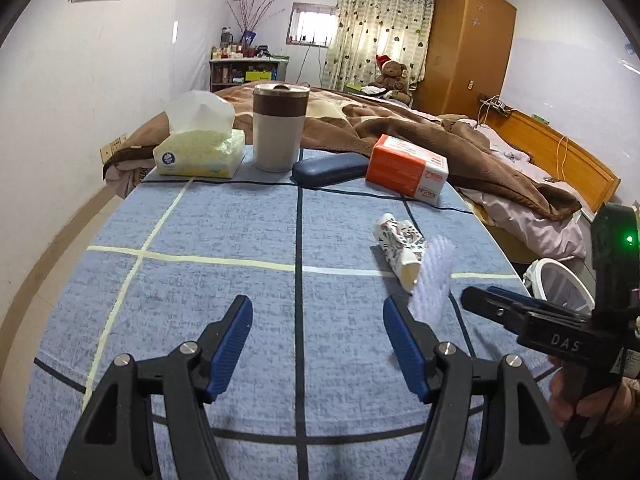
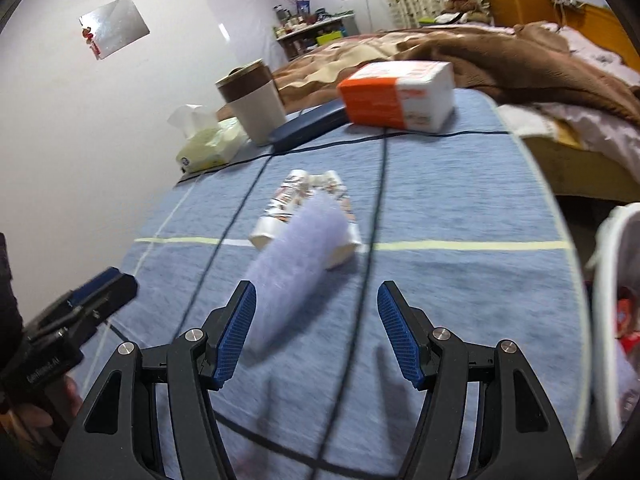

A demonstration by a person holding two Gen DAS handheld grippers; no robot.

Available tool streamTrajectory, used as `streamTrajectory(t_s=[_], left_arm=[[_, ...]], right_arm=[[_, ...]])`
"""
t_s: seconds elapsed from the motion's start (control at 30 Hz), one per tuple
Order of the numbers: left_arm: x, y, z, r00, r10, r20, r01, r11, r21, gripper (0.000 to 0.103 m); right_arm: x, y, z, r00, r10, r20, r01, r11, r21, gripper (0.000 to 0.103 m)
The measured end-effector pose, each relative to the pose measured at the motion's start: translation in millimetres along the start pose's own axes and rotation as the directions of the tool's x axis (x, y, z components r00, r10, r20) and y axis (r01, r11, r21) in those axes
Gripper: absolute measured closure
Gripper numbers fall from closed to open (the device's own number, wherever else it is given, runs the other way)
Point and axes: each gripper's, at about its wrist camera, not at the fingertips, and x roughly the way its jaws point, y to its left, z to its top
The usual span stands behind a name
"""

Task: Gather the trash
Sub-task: 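Grasp the patterned paper cup with the left gripper while the right gripper grasps the white foam sleeve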

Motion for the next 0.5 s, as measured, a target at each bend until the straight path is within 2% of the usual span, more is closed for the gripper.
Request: streamTrajectory(t_s=[0.1, 0.17, 0.2, 0.27, 0.37, 0.5], left_arm=[[7.9, 1.6, 5.1, 1.0, -0.003, 0.0, 0.003, 1.0, 0.006, 0.033], [14.3, 2.6, 7.8, 1.0, -0.006, -0.006, 0.006, 1.0, 0.012, 0.033], [16.5, 3.1, 8.5, 1.0, -0.006, -0.01, 0.006, 1.0, 0.012, 0.033], [21.4, 3.8, 11.1, 1.0, -0.016, -0.013, 0.016, 1.0, 0.01, 0.033], [28.7, 0.8, 15.7, 0.999, -0.038, -0.019, 0.038, 0.999, 0.009, 0.033], [37.8, -6.9, 21.1, 0.998, -0.059, -0.03, 0.059, 0.998, 0.022, 0.033]], right_arm=[[15.1, 5.9, 4.3, 0.998, 0.051, -0.04, -0.051, 0.999, 0.018, 0.041], [21.9, 7.1, 5.9, 0.996, 0.065, -0.056, -0.064, 0.998, 0.028, 0.051], [27.1, 6.3, 7.4, 0.996, 0.056, -0.071, -0.054, 0.998, 0.034, 0.06], [32.7, 5.0, 9.0, 0.994, 0.065, -0.083, -0.061, 0.997, 0.049, 0.066], [30.5, 2.1, 9.6, 0.994, 0.084, -0.075, -0.08, 0.995, 0.059, 0.091], [20.0, -4.7, 12.2, 0.994, 0.088, -0.062, -0.085, 0.995, 0.051, 0.095]])
